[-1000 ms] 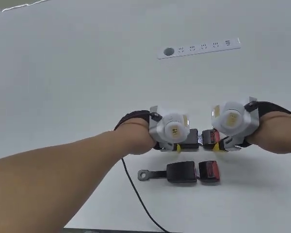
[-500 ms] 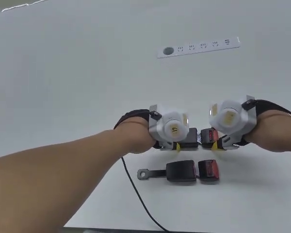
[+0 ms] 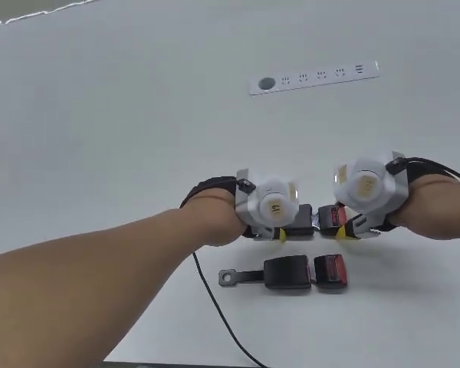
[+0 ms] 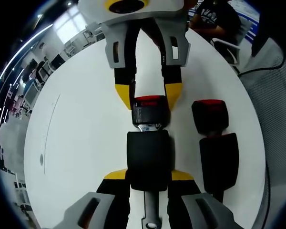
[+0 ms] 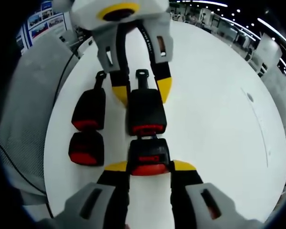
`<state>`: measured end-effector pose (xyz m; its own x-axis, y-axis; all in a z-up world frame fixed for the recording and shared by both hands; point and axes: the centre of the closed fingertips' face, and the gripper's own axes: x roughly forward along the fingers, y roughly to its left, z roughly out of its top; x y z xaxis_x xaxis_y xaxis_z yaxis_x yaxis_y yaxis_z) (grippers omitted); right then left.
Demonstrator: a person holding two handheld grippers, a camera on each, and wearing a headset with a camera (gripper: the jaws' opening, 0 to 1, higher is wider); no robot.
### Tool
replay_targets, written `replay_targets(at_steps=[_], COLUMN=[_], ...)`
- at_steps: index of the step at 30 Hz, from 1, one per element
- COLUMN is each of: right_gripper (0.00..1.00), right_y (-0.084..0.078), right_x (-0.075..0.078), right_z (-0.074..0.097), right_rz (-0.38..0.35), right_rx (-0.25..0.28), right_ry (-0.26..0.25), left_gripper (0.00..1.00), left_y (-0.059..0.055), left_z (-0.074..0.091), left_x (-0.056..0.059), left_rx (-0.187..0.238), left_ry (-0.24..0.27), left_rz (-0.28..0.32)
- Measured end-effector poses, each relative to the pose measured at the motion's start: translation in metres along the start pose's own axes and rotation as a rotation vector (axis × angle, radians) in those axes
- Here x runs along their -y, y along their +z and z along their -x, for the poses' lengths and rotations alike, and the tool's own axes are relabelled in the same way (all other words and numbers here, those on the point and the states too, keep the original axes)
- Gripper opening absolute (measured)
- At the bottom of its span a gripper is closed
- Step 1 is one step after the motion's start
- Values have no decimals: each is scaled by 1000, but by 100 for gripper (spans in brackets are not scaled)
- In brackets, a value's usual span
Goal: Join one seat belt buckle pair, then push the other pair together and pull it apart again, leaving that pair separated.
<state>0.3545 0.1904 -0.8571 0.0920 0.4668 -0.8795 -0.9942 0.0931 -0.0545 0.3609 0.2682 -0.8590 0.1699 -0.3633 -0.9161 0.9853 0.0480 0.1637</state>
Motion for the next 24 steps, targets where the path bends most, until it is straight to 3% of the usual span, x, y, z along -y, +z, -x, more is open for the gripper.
replay_targets(at_steps=[8,14,19,24], right_gripper=[32,32,32,33], right_y=[-12,-18,-31,-52], right_x=[1,0,-2,-3], right_z=[5,8,16,28], right_rz=[3,9,-7,-37], right_rx=[-9,16,22,-11], right_ry=[5,11,5,-9], left_gripper=[29,29,30,30], left_y=[0,0,1,1], left_z=[0,0,0,1], left_x=[0,1,2,2], left_rx=[-10,-12,-16,-16], left_ry=[-5,-7,-6,-4], left_rz=[-5,-3,-8,-8])
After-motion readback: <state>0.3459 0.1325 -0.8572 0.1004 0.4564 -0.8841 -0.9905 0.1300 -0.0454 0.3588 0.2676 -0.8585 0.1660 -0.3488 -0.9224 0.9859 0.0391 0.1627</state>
